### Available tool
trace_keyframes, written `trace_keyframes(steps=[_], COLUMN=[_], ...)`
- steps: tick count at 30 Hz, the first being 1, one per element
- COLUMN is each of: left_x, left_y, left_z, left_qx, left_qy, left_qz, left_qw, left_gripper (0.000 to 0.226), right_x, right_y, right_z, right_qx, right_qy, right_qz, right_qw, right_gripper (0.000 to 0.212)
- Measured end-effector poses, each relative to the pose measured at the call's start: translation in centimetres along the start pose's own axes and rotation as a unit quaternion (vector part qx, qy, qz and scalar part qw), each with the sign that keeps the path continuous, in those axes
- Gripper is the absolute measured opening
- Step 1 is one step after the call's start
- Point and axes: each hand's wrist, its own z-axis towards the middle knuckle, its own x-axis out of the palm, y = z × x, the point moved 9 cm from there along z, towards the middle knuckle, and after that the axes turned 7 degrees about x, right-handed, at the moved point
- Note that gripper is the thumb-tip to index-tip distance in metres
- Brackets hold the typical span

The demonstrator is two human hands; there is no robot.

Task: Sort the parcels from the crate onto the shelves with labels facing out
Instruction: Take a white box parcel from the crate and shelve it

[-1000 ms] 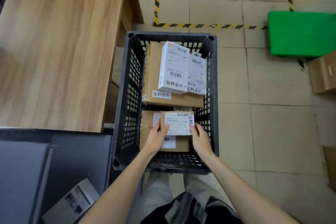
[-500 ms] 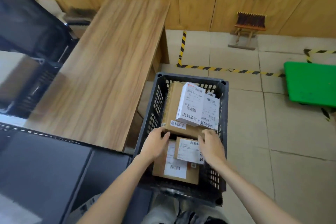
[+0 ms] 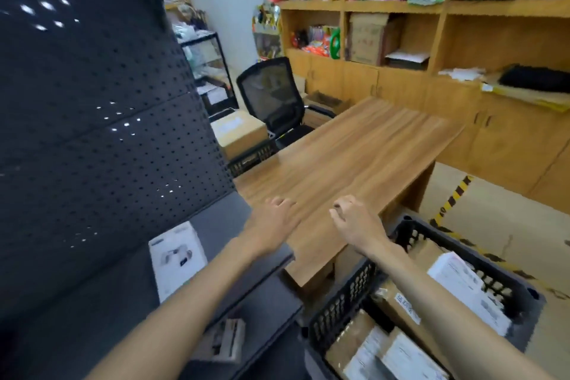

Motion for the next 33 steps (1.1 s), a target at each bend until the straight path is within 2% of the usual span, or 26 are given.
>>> trace_keyframes(steps=[6,11,14,18,25,29,33], left_x=[-6.0,-7.5,-7.4,-5.9,-1.9,1.9,3.7], left_y=[12.1,17.8,19.5,20.5,18.5,17.7,17.5], left_z=[-12.8,-23.4,-27.5,-28.7,-25.6,-23.9,-23.5], left_qx=[-0.173,-0.281,-0.321,-0.343,-0.343,-0.327,-0.325], left_qy=[-0.078,-0.089,-0.089,-0.095,-0.088,-0.061,-0.043], left_qz=[-0.02,-0.016,-0.02,-0.035,-0.053,-0.084,-0.08], left_qw=[0.982,0.955,0.943,0.934,0.934,0.939,0.941], left_gripper=[0.052,0.055,0.057,0.06,0.057,0.056,0.054], right_x=[4.5,9.1,10.5,11.6,13.7,15.8,18.4], right_y=[16.1,26.0,29.4,30.5,27.8,24.5,23.1], right_z=[0.4,-2.6,-4.5,-5.5,-4.2,-3.8,-3.7], right_qx=[-0.176,-0.266,-0.284,-0.281,-0.263,-0.204,-0.192], right_qy=[-0.001,0.033,0.045,0.065,0.116,0.178,0.222], right_qz=[-0.007,-0.018,-0.031,-0.039,-0.107,-0.086,-0.06], right_qw=[0.984,0.963,0.957,0.957,0.952,0.959,0.954], right_gripper=[0.032,0.028,0.033,0.036,0.037,0.041,0.043])
